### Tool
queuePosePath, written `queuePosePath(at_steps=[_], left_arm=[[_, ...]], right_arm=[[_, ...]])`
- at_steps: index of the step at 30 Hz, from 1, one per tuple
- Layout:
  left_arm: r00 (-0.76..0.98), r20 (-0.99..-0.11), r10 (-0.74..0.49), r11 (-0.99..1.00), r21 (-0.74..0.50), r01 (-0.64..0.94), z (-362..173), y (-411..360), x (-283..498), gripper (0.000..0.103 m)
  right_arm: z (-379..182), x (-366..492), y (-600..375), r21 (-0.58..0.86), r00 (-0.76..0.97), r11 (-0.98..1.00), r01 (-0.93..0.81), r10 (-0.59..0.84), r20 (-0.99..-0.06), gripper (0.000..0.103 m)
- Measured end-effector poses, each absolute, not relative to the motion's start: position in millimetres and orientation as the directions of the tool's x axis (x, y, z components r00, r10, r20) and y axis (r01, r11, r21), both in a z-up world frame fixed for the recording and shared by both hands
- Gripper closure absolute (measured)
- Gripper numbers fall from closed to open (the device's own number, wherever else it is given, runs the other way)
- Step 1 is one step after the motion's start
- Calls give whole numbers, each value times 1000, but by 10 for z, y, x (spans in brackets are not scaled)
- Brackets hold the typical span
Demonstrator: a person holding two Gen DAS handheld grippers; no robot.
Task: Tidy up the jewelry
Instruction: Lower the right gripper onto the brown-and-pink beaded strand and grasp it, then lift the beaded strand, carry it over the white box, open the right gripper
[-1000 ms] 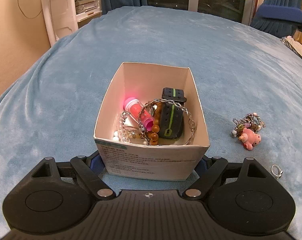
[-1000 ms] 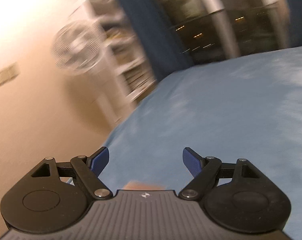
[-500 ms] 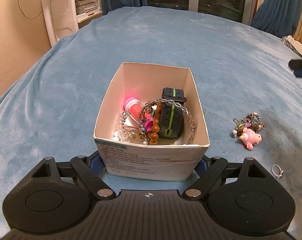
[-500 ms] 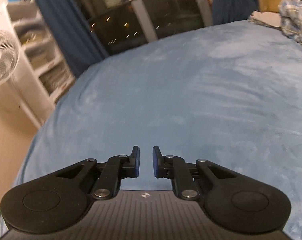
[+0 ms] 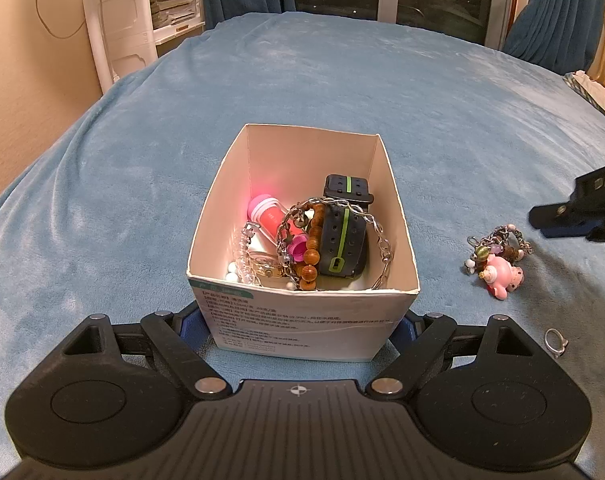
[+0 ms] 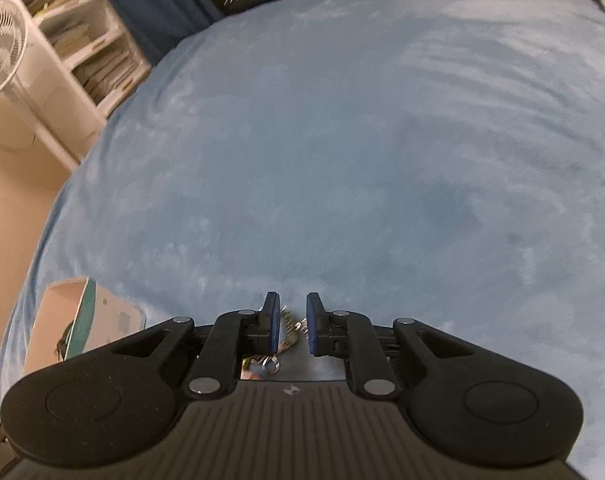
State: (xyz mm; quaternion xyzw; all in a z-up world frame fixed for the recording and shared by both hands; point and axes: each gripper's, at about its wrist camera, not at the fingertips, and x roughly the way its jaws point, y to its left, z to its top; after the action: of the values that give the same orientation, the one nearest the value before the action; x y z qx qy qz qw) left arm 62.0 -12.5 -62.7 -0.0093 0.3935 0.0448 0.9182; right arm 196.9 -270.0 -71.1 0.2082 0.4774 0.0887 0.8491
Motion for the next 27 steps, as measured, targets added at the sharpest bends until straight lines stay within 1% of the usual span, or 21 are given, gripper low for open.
queuePosePath(at_steps=[5, 9, 12, 14, 17, 20, 22, 27], left_arm=[[684, -726, 73, 996, 14, -91, -622, -116, 626, 43], [683, -727, 70, 996, 11, -90, -618, -110, 626, 43], [682, -728, 70, 996, 12, -90, -612, -114, 629, 43], [682, -728, 70, 996, 11, -90, -612, -112, 628, 43], [683, -727, 72, 996, 14, -89, -617, -115, 626, 43], [684, -725, 75, 996, 18, -90, -629, -128, 628, 43], [685, -725, 78, 996, 21, -90, -635, -137, 629, 43], [683, -726, 81, 995, 23, -93, -643, -157, 638, 43]], right_arm=[[-869, 2028, -2512, 351, 490, 937, 7, 303, -818, 0], [-839, 2027, -2358, 269, 499, 961, -67, 266, -825, 0], [-791, 2008, -2311, 251, 522, 962, -105, 269, -810, 0], [-667, 2005, -2415, 278, 581, 957, -81, 272, -767, 0], [-337, 1938, -2605, 356, 722, 933, -59, 286, -630, 0], [-80, 1880, -2762, 409, 809, 910, -62, 286, -513, 0], [-21, 1857, -2855, 441, 836, 896, -50, 279, -473, 0], [-9, 1857, -3056, 503, 867, 864, -8, 257, -426, 0]])
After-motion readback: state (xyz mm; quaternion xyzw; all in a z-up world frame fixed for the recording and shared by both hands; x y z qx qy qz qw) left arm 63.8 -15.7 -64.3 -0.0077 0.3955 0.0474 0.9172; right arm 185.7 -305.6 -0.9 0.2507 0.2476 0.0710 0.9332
